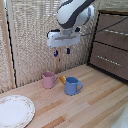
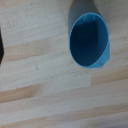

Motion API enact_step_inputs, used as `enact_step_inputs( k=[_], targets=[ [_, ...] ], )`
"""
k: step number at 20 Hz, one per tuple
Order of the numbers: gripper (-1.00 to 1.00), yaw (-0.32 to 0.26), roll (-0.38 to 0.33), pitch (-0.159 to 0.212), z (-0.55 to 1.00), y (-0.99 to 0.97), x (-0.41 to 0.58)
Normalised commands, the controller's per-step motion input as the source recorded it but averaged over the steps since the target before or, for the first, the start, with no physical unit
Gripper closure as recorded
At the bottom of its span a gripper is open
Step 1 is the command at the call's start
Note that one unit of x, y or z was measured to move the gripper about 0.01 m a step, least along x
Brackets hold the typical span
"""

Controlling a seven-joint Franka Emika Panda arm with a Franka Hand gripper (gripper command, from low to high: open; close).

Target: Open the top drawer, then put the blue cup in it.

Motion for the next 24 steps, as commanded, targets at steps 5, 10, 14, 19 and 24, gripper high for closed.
enact_step_inputs(
  k=[5,10,14,19,24],
  targets=[
    [-1.00,0.185,-0.088,-0.035,0.03,-0.06,-0.675],
    [-1.00,0.195,-0.173,-0.044,0.15,-0.10,-0.589],
    [-1.00,0.200,-0.313,-0.127,0.11,-0.19,-0.244],
    [-1.00,0.192,-0.349,-0.166,0.00,-0.18,-0.130],
    [-1.00,0.182,-0.372,-0.175,0.00,-0.17,-0.074]
  ],
)
